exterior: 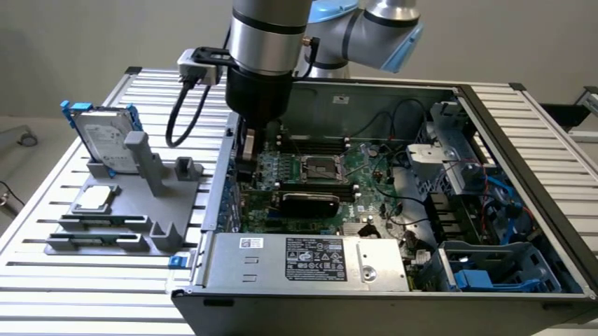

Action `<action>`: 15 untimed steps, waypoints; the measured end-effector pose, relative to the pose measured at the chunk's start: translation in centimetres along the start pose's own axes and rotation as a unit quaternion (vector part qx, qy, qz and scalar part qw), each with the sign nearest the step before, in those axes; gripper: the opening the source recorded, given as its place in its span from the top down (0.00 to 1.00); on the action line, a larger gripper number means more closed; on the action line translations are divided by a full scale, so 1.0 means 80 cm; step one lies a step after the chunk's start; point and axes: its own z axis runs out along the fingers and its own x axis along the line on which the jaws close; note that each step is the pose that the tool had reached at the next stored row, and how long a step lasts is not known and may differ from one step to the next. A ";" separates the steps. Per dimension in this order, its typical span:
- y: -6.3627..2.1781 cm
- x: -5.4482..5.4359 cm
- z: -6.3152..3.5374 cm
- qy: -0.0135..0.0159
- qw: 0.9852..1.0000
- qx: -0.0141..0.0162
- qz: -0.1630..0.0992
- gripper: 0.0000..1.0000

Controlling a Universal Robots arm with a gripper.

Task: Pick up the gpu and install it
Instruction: 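Press down on the gpu until it lock into place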

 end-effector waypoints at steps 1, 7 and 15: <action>0.000 -0.001 0.000 0.000 1.000 0.000 0.001 0.89; 0.000 -0.005 0.001 -0.001 1.000 -0.001 0.005 0.89; 0.002 -0.007 0.001 -0.002 1.000 -0.001 0.012 0.89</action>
